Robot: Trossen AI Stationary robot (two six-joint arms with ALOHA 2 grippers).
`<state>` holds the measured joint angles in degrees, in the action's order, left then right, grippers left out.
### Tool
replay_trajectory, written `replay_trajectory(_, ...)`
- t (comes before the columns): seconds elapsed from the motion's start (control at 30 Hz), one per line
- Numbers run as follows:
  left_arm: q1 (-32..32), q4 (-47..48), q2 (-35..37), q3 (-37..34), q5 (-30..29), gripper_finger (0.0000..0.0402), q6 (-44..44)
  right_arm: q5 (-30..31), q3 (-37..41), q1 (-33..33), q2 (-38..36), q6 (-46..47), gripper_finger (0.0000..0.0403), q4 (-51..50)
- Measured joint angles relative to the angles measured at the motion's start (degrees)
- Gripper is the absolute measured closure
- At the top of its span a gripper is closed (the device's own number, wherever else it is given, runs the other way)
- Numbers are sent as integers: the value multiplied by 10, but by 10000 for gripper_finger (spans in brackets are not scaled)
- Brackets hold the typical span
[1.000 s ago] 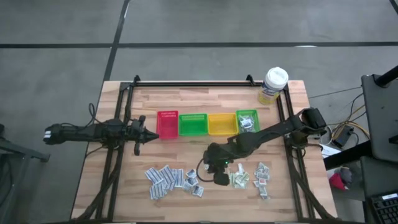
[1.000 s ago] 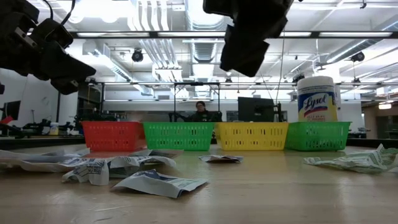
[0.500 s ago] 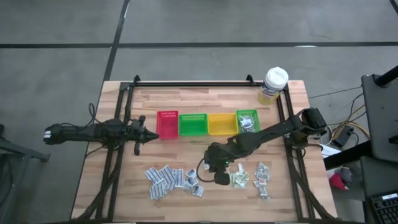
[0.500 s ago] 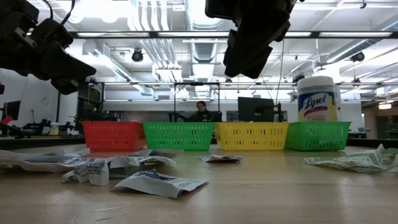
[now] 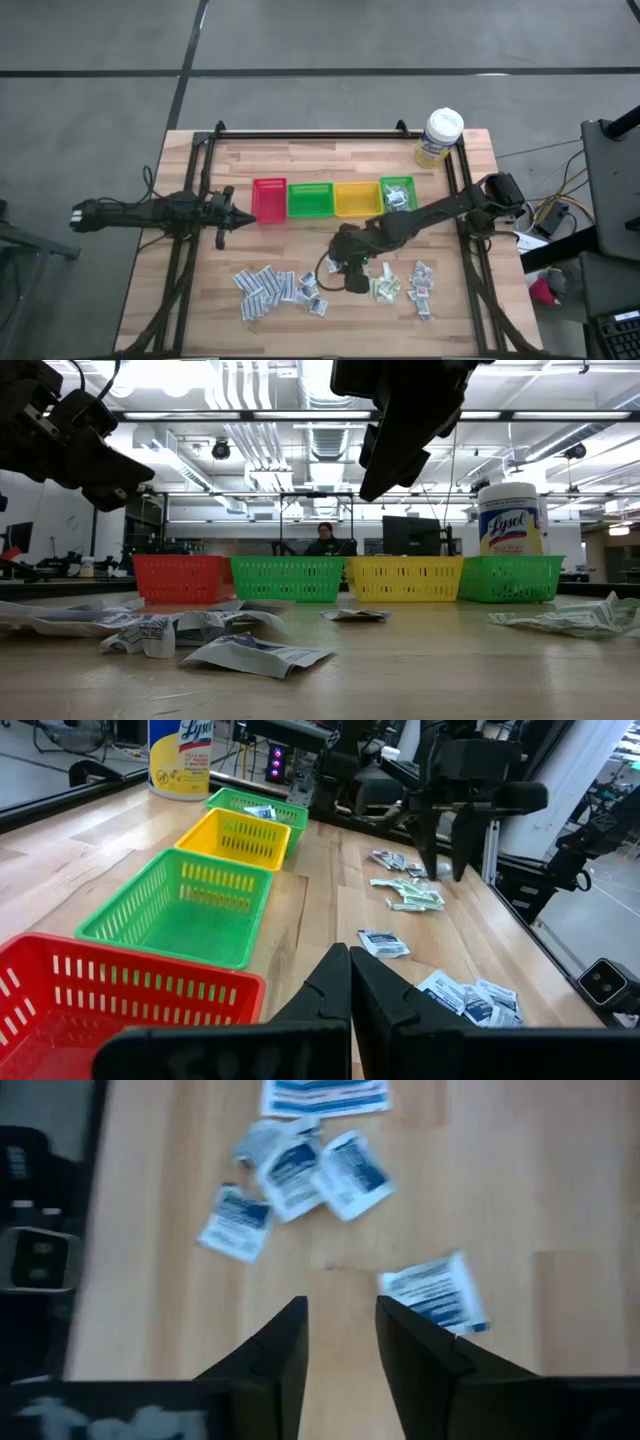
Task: Pick & Place First Aid Supplies
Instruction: Put the blue alcohol pad into the right green bin
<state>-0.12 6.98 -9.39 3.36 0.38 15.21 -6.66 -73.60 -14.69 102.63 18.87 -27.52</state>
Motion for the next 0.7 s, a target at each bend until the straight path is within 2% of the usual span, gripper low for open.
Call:
replay_trajectory(0.2, 0, 0, 0, 0, 0, 401, 0, 9, 0, 8, 5, -9, 275, -14)
replay_trajectory(0.33, 0, 0, 0, 0, 0, 401, -1, 8, -13, 9, 39, -13, 277, -29)
replay_trajectory(0.7, 0, 3, -4, 0, 0, 401, -2, 6, -123, 13, 151, -105, 264, -150)
